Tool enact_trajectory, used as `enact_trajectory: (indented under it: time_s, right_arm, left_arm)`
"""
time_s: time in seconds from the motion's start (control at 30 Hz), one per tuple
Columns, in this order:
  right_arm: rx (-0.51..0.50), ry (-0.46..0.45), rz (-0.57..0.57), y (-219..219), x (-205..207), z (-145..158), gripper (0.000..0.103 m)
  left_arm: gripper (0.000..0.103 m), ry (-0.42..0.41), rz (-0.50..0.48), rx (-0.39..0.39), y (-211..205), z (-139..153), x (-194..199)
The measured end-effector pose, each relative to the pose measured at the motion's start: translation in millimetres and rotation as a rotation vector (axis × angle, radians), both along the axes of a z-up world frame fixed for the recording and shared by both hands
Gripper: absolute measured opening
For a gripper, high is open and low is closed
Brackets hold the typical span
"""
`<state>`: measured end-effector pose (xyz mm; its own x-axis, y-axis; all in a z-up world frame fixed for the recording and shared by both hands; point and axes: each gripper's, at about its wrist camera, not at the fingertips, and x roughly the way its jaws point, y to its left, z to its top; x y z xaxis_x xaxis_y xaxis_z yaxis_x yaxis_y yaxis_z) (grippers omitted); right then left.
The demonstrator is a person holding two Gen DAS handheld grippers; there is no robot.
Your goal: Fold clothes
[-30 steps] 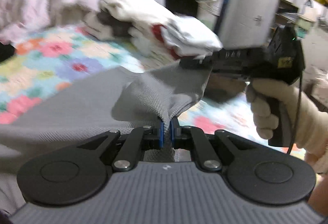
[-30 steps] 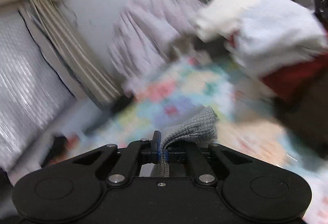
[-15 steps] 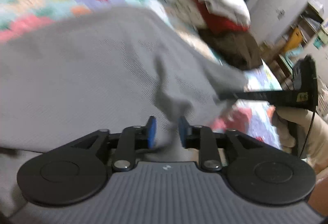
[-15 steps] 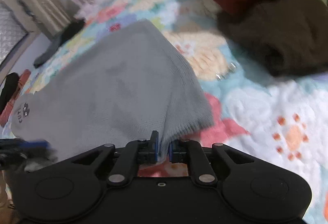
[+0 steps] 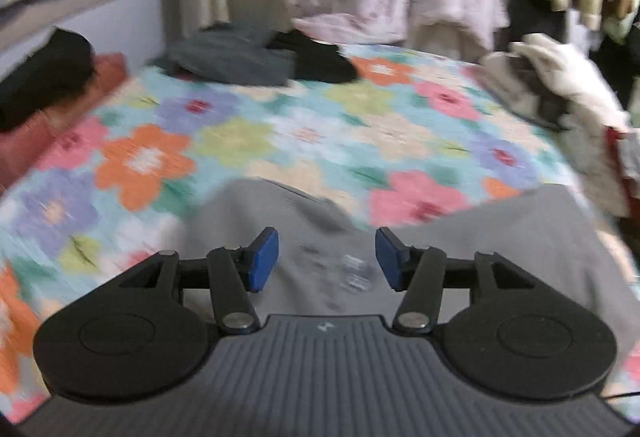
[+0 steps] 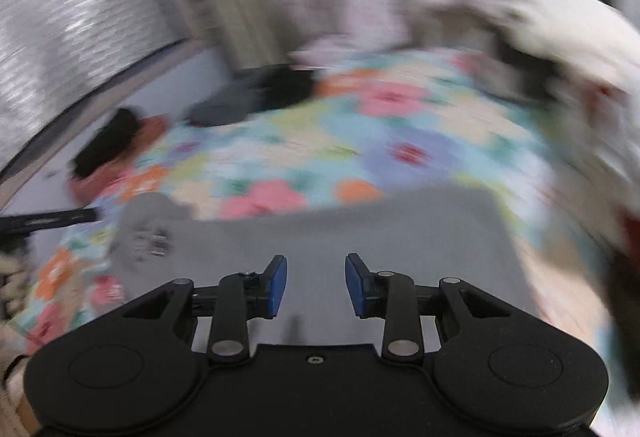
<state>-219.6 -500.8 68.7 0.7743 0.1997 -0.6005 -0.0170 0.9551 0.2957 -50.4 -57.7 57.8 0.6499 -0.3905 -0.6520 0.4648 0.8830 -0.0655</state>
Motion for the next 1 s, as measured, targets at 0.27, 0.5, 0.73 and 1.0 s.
enact_trajectory:
  time_s: [0.27,0.5,0.73,1.0]
  right_arm:
    - [-0.075,0.074,0.444,76.0,156.9,5.5,0.038]
    - [0.024,0.179,0.550,131.7,218.2,-40.5,0.038]
    - [0.095,0.207,0.550,161.4,233.0,-62.1,0.050]
    - [0.262,0.257,0.430,146.3,245.4,-75.8,0.051]
  left_arm:
    - [0.057,0.010,0.016,0.049,3.5,-36.8,71.5]
    - [0.008,0.104,0.039,-0.001,5.5,-87.4,102.4]
    - [0.005,0.008,-0.095,-0.107,9.8,-72.7,32.1]
    - [0.006,0.123,-0.256,-0.196,25.2,-76.0,-41.9]
